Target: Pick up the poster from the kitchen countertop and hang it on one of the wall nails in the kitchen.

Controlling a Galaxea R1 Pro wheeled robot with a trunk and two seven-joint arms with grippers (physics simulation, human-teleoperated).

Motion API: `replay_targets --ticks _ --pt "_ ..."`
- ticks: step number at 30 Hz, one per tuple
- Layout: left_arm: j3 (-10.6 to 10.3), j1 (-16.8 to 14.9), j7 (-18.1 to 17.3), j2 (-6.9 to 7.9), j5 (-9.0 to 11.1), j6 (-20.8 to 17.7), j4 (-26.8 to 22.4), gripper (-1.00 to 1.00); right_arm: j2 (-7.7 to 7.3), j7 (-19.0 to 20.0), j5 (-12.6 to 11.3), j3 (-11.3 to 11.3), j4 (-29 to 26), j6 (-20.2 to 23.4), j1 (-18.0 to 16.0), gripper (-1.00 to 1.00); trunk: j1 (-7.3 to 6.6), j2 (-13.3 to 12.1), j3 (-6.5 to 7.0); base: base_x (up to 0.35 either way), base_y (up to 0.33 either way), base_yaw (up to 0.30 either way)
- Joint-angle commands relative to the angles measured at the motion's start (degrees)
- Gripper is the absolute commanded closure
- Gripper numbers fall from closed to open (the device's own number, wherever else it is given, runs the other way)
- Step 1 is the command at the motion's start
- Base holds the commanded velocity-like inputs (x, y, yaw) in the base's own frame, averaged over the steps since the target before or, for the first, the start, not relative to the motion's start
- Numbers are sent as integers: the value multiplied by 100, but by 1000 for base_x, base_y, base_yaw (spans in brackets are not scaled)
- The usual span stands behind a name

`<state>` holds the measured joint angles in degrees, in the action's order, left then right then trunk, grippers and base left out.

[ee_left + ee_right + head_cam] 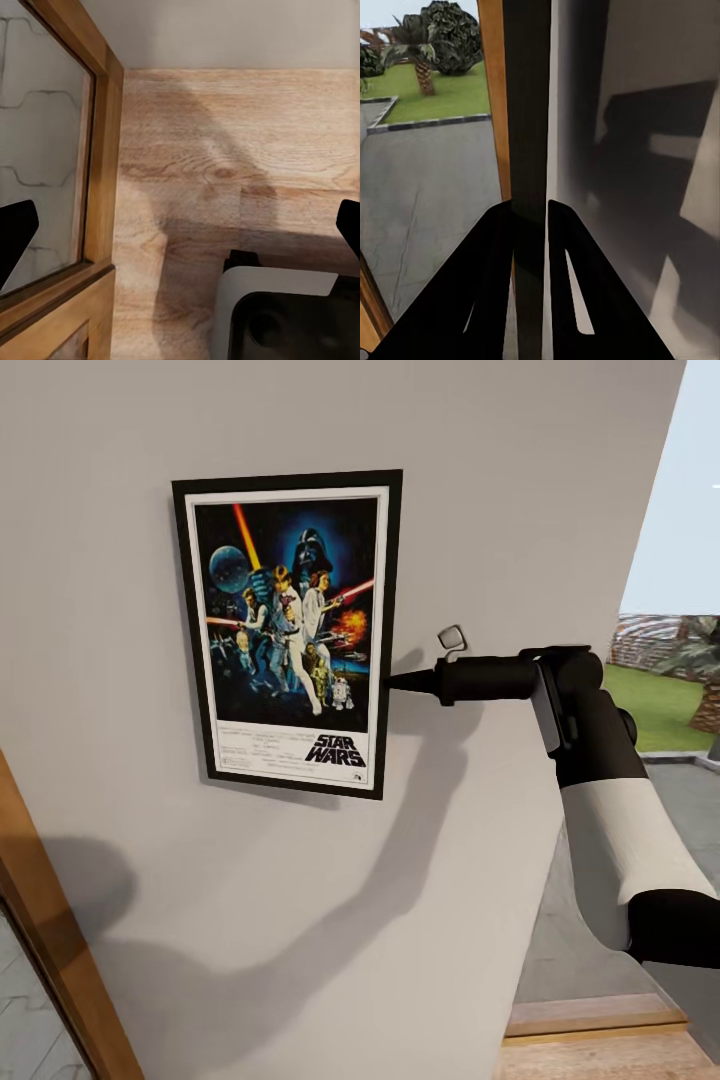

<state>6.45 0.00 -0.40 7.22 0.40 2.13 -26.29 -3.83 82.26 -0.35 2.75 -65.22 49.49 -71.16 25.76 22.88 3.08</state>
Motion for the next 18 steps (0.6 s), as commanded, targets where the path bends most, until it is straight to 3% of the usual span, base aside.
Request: replay_targets --ticks 1,18 --pt "10 0 -4 -2 4 13 1 -100 -4 27 -8 6 0 79 -3 100 2 4 -2 0 4 0" --pt "9 0 -4 -2 4 15 -5 -100 -4 27 -8 6 0 79 -2 100 2 4 -2 0 30 0"
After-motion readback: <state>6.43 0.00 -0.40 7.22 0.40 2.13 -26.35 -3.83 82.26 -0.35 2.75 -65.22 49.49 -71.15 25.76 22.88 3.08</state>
